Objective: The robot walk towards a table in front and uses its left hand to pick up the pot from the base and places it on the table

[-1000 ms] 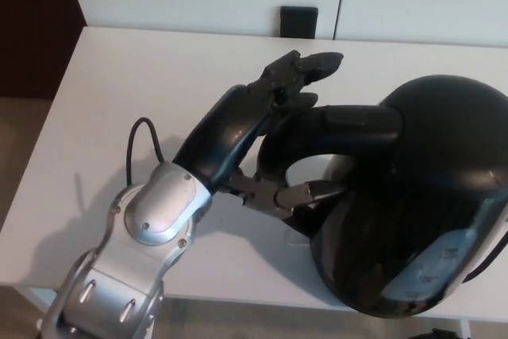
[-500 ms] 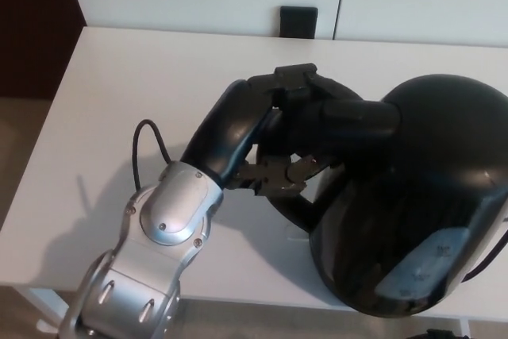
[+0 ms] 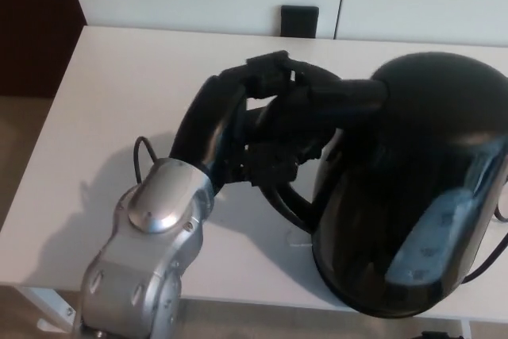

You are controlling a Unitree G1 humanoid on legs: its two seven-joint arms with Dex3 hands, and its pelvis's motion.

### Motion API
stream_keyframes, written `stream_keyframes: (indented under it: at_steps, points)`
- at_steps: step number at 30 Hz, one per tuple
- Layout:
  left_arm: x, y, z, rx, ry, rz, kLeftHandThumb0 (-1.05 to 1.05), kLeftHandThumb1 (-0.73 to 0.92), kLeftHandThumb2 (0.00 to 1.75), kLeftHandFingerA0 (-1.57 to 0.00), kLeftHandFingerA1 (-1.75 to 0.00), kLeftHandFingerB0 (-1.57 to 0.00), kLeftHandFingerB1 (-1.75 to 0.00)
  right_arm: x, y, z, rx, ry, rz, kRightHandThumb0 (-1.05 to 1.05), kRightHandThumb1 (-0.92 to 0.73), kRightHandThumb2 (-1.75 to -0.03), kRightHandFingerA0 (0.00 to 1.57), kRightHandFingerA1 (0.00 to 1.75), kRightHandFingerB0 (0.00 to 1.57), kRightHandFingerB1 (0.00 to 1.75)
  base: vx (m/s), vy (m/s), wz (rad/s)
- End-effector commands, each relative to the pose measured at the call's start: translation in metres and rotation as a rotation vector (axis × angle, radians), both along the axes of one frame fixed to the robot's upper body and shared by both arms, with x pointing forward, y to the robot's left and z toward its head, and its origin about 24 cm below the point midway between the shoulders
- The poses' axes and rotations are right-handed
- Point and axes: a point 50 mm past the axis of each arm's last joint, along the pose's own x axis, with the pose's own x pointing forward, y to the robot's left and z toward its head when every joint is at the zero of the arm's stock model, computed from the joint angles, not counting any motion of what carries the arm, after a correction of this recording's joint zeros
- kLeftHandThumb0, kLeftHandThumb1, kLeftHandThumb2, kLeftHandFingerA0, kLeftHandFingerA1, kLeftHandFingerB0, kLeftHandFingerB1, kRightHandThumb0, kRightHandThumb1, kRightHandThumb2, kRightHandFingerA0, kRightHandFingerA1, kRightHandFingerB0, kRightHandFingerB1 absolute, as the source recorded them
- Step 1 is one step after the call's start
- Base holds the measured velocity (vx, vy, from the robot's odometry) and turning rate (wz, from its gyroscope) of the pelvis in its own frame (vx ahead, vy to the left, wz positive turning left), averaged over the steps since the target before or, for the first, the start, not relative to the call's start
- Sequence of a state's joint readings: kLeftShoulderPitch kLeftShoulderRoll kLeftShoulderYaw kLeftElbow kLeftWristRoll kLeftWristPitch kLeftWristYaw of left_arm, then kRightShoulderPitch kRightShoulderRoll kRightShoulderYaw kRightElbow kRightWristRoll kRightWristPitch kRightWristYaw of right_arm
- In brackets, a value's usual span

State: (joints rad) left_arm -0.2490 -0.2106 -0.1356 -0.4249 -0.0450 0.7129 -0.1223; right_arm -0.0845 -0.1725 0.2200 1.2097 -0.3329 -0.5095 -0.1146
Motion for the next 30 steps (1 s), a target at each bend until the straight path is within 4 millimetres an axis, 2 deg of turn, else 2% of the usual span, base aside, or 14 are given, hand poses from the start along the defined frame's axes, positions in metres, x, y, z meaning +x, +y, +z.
stream_keyframes:
  at_steps: [1, 5, 8, 9, 12, 13, 16, 18, 21, 22, 24, 27, 28, 30]
  points:
    - [-0.004, -0.015, 0.034, -0.34, 0.072, -0.122, -0.08, 0.77, 0.69, -0.95, -1.4, -0.84, -0.93, -0.002, -0.008, 0.001, -0.029, 0.007, 0.005, -0.5, -0.58, -0.59, 0.8, 0.5, 0.7, 0.41, 0.0, 0.0, 0.0]
    - [-0.002, -0.014, 0.062, -0.408, -0.006, -0.162, -0.13, 0.79, 0.69, -0.97, -1.41, -0.85, -0.93, -0.002, -0.008, 0.001, -0.019, 0.013, 0.006, -0.5, -0.58, -0.59, 0.8, 0.48, 0.69, 0.41, 0.0, 0.0, 0.0]
    - [0.001, -0.011, 0.075, -0.423, -0.03, -0.17, -0.16, 0.77, 0.7, -0.99, -1.38, -0.89, -0.87, -0.003, -0.007, 0.0, -0.02, 0.012, 0.007, -0.5, -0.58, -0.59, 0.8, 0.47, 0.69, 0.41, 0.0, 0.0, 0.0]
    - [0.004, -0.009, 0.087, -0.439, -0.05, -0.166, -0.19, 0.79, 0.7, -1.02, -1.35, -0.89, -0.89, -0.003, -0.008, 0.001, -0.02, 0.009, 0.009, -0.5, -0.57, -0.59, 0.8, 0.48, 0.7, 0.41, 0.0, 0.0, 0.0]
    - [0.006, -0.004, 0.102, -0.48, -0.084, -0.169, -0.19, 0.83, 0.7, -1.01, -1.36, -0.88, -0.87, -0.002, -0.007, 0.001, -0.026, 0.005, 0.022, -0.5, -0.58, -0.59, 0.8, 0.47, 0.69, 0.41, 0.0, 0.0, 0.0]
    - [0.008, 0.004, 0.111, -0.484, -0.122, -0.179, -0.2, 0.84, 0.67, -1.01, -1.36, -0.87, -0.85, -0.001, -0.007, 0.002, -0.023, 0.002, 0.022, -0.51, -0.58, -0.59, 0.79, 0.47, 0.69, 0.41, 0.0, 0.0, 0.0]
    - [0.009, 0.014, 0.117, -0.492, -0.148, -0.174, -0.18, 0.84, 0.7, -0.98, -1.39, -0.85, -0.89, -0.001, -0.008, 0.001, -0.026, 0.008, 0.021, -0.5, -0.58, -0.59, 0.8, 0.48, 0.69, 0.41, 0.0, 0.0, 0.0]
    - [0.007, 0.027, 0.122, -0.405, -0.23, -0.083, -0.17, 0.81, 0.7, -1.04, -1.39, -0.85, -0.95, -0.001, -0.008, 0.002, -0.028, 0.009, 0.018, -0.5, -0.58, -0.59, 0.81, 0.47, 0.7, 0.41, 0.0, 0.0, 0.0]
    - [0.004, 0.036, 0.126, -0.292, -0.331, -0.009, -0.14, 0.82, 0.72, -1.01, -1.41, -0.82, -0.99, -0.001, -0.008, 0.002, -0.031, 0.005, 0.022, -0.5, -0.58, -0.59, 0.81, 0.47, 0.7, 0.41, 0.0, 0.0, 0.02]
    - [0.002, 0.045, 0.126, -0.156, -0.428, 0.073, -0.15, 0.82, 0.71, -1.01, -1.42, -0.81, -1.01, -0.002, -0.008, 0.001, -0.039, 0.007, 0.027, -0.5, -0.59, -0.59, 0.79, 0.46, 0.7, 0.41, 0.0, 0.0, 0.0]
    - [0.001, 0.054, 0.123, -0.044, -0.503, 0.145, -0.15, 0.82, 0.7, -1.01, -1.38, -0.8, -1.01, -0.002, -0.007, 0.001, -0.036, 0.002, 0.026, -0.49, -0.58, -0.59, 0.8, 0.47, 0.7, 0.41, 0.0, 0.0, 0.0]
    - [0.0, 0.065, 0.12, 0.055, -0.555, 0.188, -0.15, 0.83, 0.7, -1.03, -1.36, -0.77, -1.01, -0.002, -0.007, 0.001, -0.024, 0.002, 0.025, -0.48, -0.58, -0.59, 0.81, 0.48, 0.7, 0.41, 0.0, 0.0, 0.0]
    - [-0.001, 0.075, 0.118, 0.18, -0.599, 0.253, -0.16, 0.84, 0.66, -1.07, -1.33, -0.74, -1.05, -0.002, -0.007, 0.001, -0.027, 0.007, 0.025, -0.49, -0.58, -0.59, 0.82, 0.48, 0.71, 0.41, 0.0, 0.0, 0.0]
    - [-0.002, 0.08, 0.117, 0.267, -0.635, 0.292, -0.15, 0.84, 0.66, -1.09, -1.35, -0.74, -1.09, -0.002, -0.007, 0.001, -0.028, 0.006, 0.025, -0.48, -0.57, -0.59, 0.81, 0.47, 0.71, 0.41, 0.0, 0.0, 0.0]
